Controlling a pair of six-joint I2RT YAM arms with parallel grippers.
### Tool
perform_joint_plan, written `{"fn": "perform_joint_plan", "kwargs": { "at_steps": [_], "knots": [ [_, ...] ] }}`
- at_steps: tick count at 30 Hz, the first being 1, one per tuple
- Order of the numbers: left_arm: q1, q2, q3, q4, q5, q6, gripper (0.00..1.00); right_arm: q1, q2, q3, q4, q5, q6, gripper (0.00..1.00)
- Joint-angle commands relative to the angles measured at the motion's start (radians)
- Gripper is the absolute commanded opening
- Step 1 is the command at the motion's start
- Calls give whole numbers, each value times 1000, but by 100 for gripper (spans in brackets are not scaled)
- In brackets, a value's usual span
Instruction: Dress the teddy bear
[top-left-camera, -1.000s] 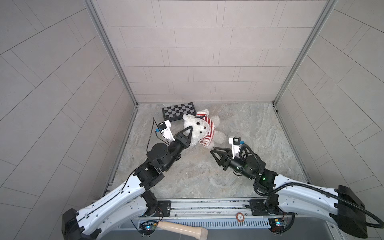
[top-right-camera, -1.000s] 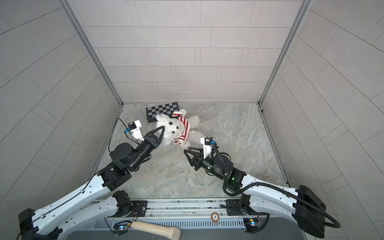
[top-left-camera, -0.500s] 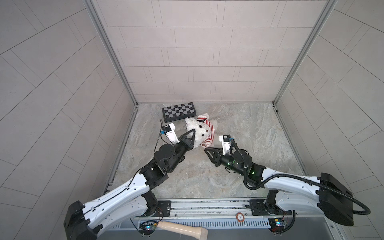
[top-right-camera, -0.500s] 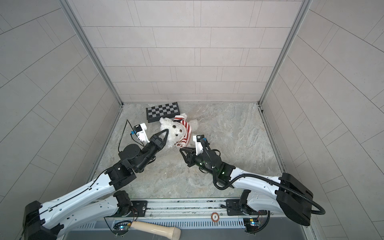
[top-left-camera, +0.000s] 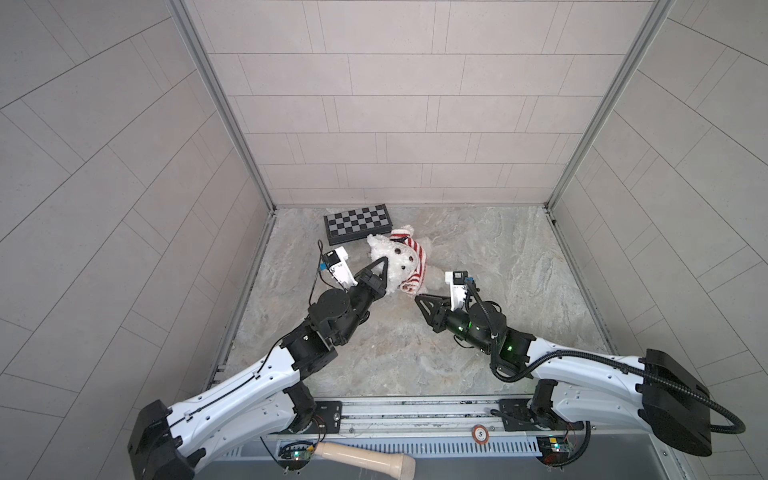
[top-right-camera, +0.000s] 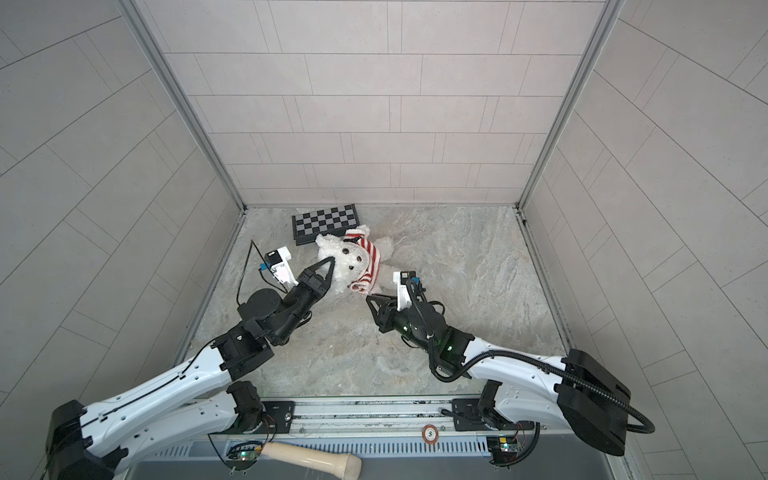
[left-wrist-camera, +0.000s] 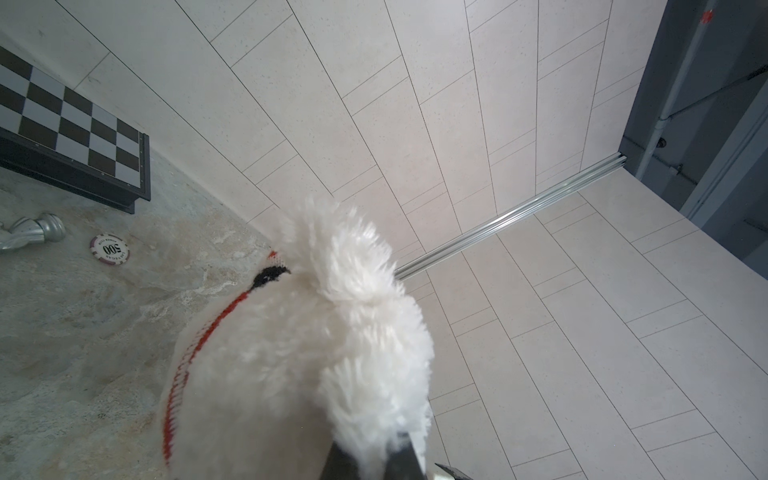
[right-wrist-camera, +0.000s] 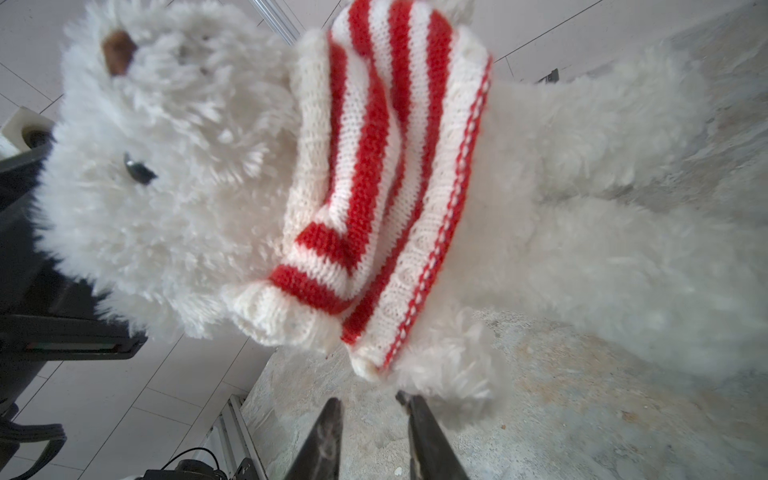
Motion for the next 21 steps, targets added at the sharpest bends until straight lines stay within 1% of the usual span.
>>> {"fn": "perform_joint_plan", "kwargs": {
  "at_steps": [1,7,11,13,17,20,21],
  "knots": [
    [-12,-2,3,81,-2,-6,0,-8,21,32,13,11,9,30],
    [-26,-6,-9,87,-1,-8,0,-32,47,34,36,10,19,29],
    [-33,0,-12,100,-1,-15,0,-46,77,24,81,6,38,28],
    [-39,4,-12,107,-1,-19,0,-54,95,16,138,-10,48,30],
    [-49,4,-15,108,-2,-19,0,-58,107,20,184,-24,49,33],
    [-52,5,-22,114,-1,-23,0,-62,106,20,188,-20,51,33],
    [-51,6,-22,114,-2,-23,0,-65,107,20,187,-18,53,31]
  ]
}}
